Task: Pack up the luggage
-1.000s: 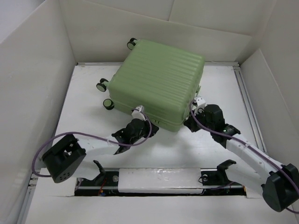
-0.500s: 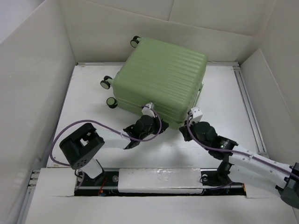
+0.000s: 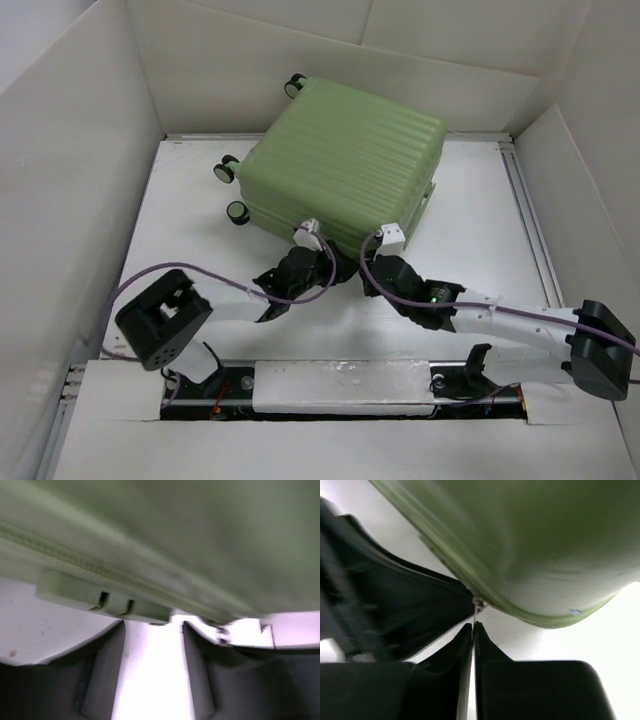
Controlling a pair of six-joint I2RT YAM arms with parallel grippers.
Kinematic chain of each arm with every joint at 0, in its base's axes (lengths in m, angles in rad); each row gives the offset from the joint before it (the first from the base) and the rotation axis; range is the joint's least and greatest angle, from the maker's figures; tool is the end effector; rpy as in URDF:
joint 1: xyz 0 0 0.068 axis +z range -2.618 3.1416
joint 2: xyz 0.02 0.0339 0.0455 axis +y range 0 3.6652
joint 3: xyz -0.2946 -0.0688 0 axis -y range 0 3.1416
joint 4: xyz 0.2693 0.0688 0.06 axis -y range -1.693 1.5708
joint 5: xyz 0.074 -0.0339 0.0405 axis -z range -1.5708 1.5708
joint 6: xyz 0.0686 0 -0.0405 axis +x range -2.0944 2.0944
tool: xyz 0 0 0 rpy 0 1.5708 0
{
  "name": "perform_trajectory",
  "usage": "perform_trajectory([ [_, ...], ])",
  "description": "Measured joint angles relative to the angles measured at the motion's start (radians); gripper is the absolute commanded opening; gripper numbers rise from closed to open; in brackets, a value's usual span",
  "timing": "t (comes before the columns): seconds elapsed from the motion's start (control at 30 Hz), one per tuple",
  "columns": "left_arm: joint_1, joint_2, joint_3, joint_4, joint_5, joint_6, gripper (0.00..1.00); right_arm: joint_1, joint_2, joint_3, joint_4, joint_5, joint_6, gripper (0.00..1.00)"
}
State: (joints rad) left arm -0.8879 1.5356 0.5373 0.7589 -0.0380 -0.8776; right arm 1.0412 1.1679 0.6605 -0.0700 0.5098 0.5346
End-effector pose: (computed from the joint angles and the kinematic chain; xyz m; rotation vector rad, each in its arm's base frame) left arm 0.2194 -0.2656 0.1803 -0.0194 1.9860 -1.1807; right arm 0.1709 0.2258 0.2330 -0.2361 2.0806 0.4156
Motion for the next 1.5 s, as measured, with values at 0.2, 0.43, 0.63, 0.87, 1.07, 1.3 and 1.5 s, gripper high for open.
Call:
perform_trajectory([
  [0.2, 0.07, -0.34, -0.119, -0.049, -0.018, -0.003, 0.82, 0.032, -0.027, 0.0, 0.109, -0.066, 0.037, 0.66],
  [0.43, 0.362, -0.673, -0.16, -0.242, 0.005, -0.019, 0.91, 0.047, -0.169, -0.016, 0.126, -0.148, 0.023, 0.81],
  [0.63, 0.857, -0.579, -0.14, -0.266, 0.262, -0.111, 0.96, 0.047, -0.314, -0.085, 0.099, -0.147, 0.023, 0.82],
  [0.87, 1.039, -0.305, -0.05, -0.13, 0.484, -0.279, 1.0, 0.047, -0.342, -0.14, 0.061, -0.159, 0.023, 0.83],
  [1.07, 1.041, -0.132, 0.142, -0.034, 0.548, -0.328, 1.0, 0.055, -0.355, -0.185, 0.043, -0.179, 0.024, 0.84],
  [1.3, 1.054, 0.038, 0.275, 0.036, 0.581, -0.364, 1.0, 0.055, -0.443, -0.208, 0.015, -0.19, 0.023, 0.84],
  [1.5, 1.054, 0.167, 0.411, 0.029, 0.589, -0.374, 1.0, 0.055, -0.463, -0.219, -0.007, -0.18, 0.023, 0.82],
])
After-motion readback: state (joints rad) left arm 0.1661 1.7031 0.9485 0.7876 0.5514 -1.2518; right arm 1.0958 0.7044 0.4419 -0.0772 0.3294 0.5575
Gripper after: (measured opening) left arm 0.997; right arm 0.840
